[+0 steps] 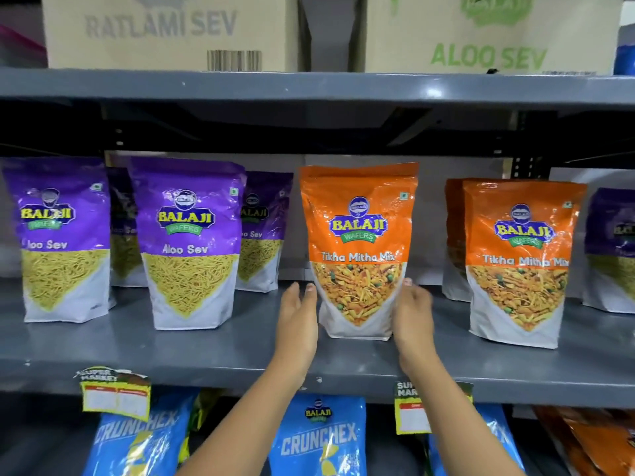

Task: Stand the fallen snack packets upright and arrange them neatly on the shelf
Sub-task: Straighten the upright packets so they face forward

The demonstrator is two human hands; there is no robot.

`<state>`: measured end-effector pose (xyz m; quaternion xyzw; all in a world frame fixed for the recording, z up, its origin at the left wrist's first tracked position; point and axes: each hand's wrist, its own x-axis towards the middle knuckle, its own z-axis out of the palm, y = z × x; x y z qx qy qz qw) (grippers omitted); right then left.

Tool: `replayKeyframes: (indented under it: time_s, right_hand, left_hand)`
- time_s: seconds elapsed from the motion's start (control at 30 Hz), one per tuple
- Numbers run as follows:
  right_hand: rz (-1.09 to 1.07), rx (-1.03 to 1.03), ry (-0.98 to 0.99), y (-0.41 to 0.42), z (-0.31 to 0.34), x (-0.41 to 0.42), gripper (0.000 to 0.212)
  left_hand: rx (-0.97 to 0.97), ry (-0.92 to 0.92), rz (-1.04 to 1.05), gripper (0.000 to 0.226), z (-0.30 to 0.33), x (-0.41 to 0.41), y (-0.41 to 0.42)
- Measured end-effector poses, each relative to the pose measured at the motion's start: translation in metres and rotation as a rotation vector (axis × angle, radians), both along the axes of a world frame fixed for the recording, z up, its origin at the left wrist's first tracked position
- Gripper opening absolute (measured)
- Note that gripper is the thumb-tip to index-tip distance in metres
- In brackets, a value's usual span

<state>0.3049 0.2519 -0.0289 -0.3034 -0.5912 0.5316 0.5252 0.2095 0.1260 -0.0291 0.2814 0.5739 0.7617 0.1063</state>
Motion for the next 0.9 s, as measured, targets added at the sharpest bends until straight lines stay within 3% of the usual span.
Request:
replayKeyframes:
  time_s: [0.1,0.2,0.3,0.37,0.4,0.47,0.9]
  right_hand:
    - [-0.282,0.277,0.184,-0.028,0.002,0.015,0.019]
    - [-0.137,0.393,0.24,-0.075,-0.007,-0.011,0.017]
    - [0.258,0.337,0.052,-0.111,-0.014,-0.073,0.015]
    - [0.487,0.255,-0.143,-0.133,-0.008,-0.112,0.02]
    - [0.555,0.233,-0.197,-0.141,-0.005,-0.129,0.026]
    - [0.641,0.193,-0.207,-0.149,-0.003,-0.158,0.029]
    - [0.382,0.046,-0.111,-0.144,-0.007,-0.166,0.023]
  left_hand:
    - [0.263,0.133,0.269,0.049,-0.003,-0.022,-0.053]
    - [0.41,0.148,0.447,0.051,0.003,-0.076,-0.102]
    - [0.29,0.018,0.456,0.05,0.013,-0.131,-0.131]
    - [0.23,-0.045,0.376,0.034,0.008,-0.157,-0.143]
    - [0.235,-0.08,0.324,0.024,0.006,-0.166,-0.143]
    - [0.213,-0.105,0.288,0.026,0.004,-0.174,-0.142]
    - [-0.139,0.057,0.145,0.025,-0.007,-0.169,-0.139]
